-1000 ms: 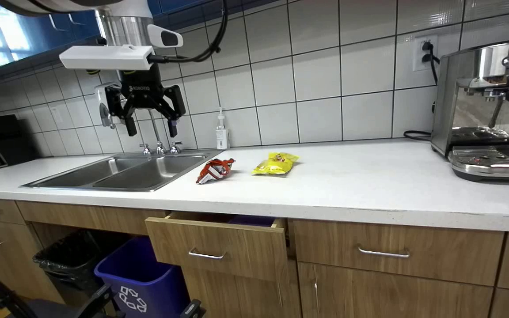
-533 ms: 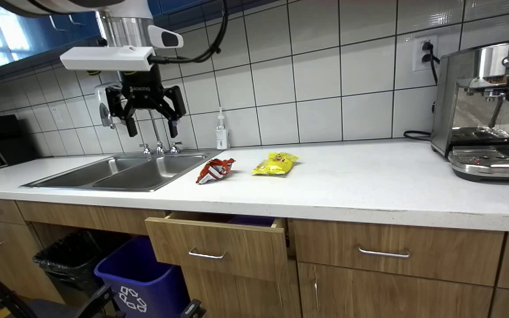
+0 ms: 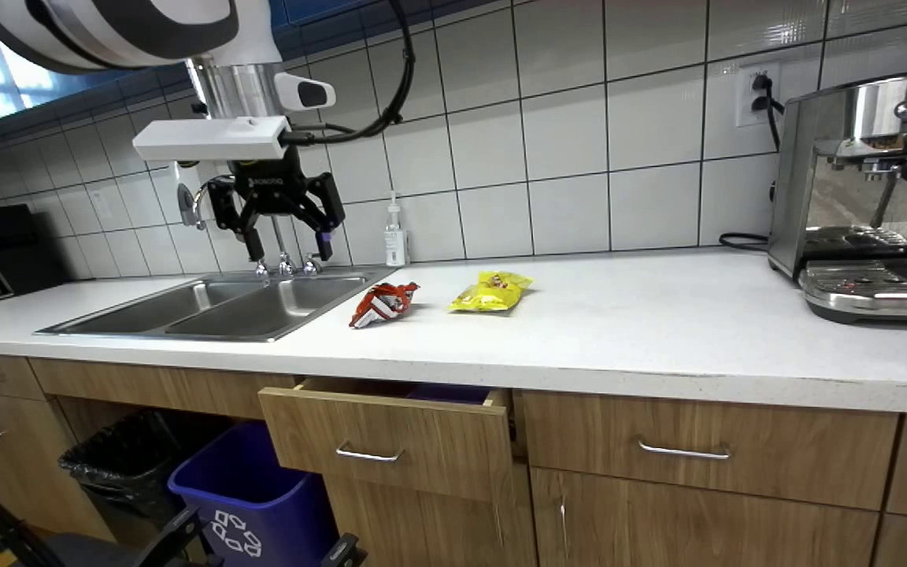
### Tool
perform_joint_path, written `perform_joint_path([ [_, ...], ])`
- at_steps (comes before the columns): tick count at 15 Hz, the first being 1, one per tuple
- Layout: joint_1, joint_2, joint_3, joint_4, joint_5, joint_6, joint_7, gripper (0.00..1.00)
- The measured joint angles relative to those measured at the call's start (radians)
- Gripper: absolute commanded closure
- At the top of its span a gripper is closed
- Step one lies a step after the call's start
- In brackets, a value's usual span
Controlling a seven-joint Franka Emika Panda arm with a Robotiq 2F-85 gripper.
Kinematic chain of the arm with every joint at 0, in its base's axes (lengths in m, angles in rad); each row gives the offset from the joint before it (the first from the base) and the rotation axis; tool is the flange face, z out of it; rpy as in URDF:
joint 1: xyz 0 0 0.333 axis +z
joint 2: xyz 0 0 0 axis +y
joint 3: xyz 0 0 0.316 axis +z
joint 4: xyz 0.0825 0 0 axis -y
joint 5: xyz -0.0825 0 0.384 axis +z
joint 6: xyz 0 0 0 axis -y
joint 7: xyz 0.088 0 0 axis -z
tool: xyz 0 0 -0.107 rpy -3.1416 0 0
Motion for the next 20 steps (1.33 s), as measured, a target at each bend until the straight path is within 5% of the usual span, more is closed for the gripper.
perform_joint_path([
  [20,-0.016,0.26,0.024,-0.016,0.0,0.276,0.096,0.0],
])
